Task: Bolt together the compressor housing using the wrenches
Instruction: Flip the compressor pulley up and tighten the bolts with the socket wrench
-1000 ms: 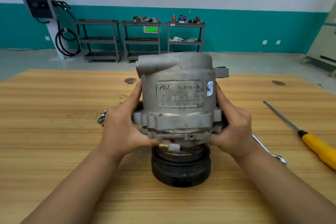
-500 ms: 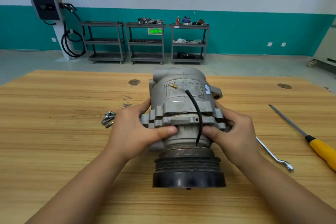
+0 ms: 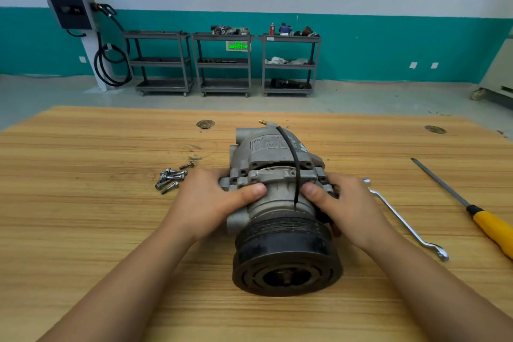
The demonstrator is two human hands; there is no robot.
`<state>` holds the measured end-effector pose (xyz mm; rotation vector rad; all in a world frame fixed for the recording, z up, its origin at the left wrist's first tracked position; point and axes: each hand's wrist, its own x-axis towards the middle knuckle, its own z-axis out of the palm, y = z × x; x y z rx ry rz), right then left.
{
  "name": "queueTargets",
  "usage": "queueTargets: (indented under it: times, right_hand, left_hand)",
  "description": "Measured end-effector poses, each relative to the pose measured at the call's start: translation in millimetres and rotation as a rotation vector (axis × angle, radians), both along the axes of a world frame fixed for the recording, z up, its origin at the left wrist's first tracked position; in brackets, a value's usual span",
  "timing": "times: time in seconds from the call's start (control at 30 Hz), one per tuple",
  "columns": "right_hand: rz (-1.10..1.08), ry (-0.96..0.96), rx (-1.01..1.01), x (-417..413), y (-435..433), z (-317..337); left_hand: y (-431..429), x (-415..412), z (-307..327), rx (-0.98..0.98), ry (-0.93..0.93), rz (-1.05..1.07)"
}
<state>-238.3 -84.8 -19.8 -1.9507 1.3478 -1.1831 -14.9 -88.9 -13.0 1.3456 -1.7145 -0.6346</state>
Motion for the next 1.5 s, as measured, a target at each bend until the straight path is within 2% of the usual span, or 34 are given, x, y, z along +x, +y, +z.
queueTargets:
  times: [0.27, 0.43, 0.83, 0.97, 1.17, 1.33, 1.5]
  right_hand:
    - [0.15, 0.009, 0.068, -17.6, 2.0, 0.9]
    - [0.167, 0.015, 0.036, -18.1, 1.2, -7.4]
    - [0.14, -0.204, 0.105, -7.3, 0.4, -13.7]
    - [0.097, -0.254, 0.126, -6.9, -0.1, -10.2]
    - [0.061, -0.312, 0.147, -7.1, 7.3, 6.3]
    - [0.052, -0.423, 0.192, -8.2, 15.9, 22.4]
    - [0.01, -0.396, 0.307, -10.5, 32.3, 39.4]
  left_hand:
    - [1.5, 15.1, 5.8, -0.012, -0.07, -0.162]
    - [-2.3, 23.4, -3.8, -0.082, -0.208, -0.062]
    - [-3.7, 10.4, -21.0, -0.174, -0.024, -0.003]
    - [-4.1, 7.1, -19.5, -0.126, 0.012, 0.015]
    - [6.0, -2.1, -5.4, 0.01, 0.173, -0.029]
    - [11.0, -5.5, 6.6, 0.137, 0.186, -0.061]
    - [26.3, -7.5, 23.3, 0.265, 0.201, -0.064]
